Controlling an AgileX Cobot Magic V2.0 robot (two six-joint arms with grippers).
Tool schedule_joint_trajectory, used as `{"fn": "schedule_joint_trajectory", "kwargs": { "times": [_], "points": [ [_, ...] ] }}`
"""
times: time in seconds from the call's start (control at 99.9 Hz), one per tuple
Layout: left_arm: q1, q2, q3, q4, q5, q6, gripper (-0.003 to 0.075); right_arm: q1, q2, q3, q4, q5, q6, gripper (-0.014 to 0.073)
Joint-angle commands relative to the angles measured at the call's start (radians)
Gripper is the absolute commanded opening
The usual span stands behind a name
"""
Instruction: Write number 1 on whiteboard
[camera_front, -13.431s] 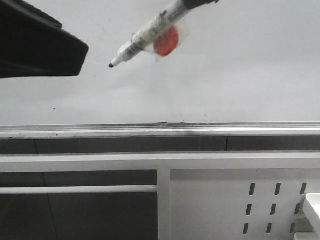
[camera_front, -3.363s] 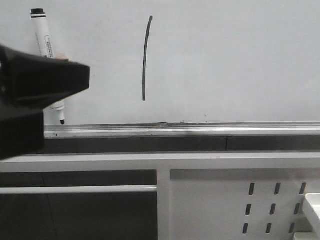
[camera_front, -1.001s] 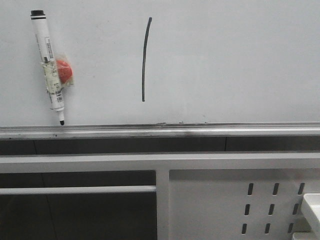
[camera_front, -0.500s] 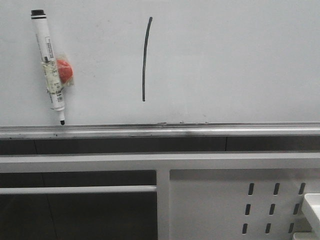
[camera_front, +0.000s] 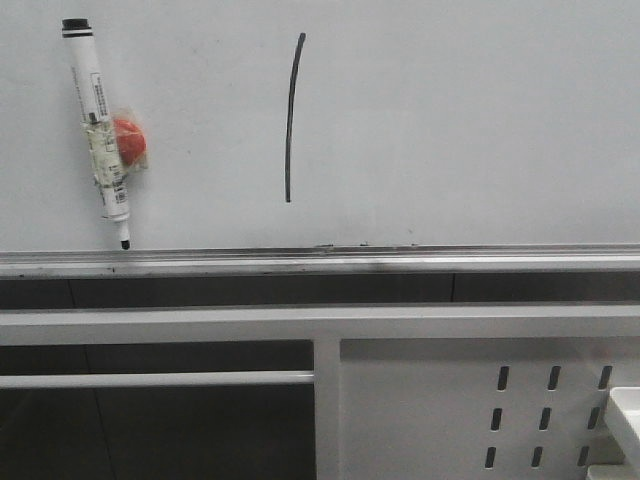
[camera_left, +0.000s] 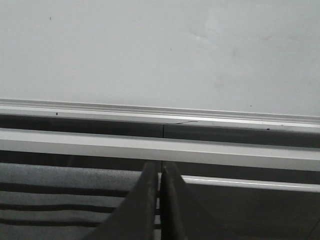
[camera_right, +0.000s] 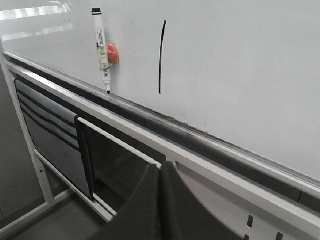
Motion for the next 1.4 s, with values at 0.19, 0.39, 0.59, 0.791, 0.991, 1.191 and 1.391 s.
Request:
{"fn": "schedule_joint_trajectory", "kwargs": {
  "times": [0.19,0.39,0.59,0.791,0.991,1.191,1.391],
  "points": [
    [-0.005,-0.022,0.036,-0.005,-0.051,-0.009,-0.002,-0.006,-0.016,-0.024,0.016,-0.066,0.0,-0.0059],
    [-0.005,-0.022,0.036,-0.005,-0.051,-0.009,-0.002,-0.006,-0.016,-0.004,-0.009,-0.086,0.0,-0.0059],
    [-0.005,-0.022,0.036,-0.005,-0.051,-0.009,-0.002,-0.006,-0.016,0.101,-0.147,-0.144,0.039,-0.0059],
    [-0.005,-0.021,0.036,-0.005,-0.051,-0.009,-0.002,-0.012,-0.016,0.101,-0.594,-0.165,0.519,-0.0059],
    [-0.005,-0.021,0.036,-0.005,-0.051,-0.009,-0.002,-0.102,-0.016,0.101,-0.679,-0.104,0.633,-0.0059],
    [-0.005,-0.021,0.036,-0.005,-0.051,-0.009,-0.002,-0.355,-0.016,0.101,-0.665,-0.051,0.633,-0.0059],
    [-0.005,-0.021,0.036,-0.005,-0.051,-0.009,-0.002,-0.553,-0.025,0.103,-0.622,-0.002,0.633,-0.0059]
  ]
}}
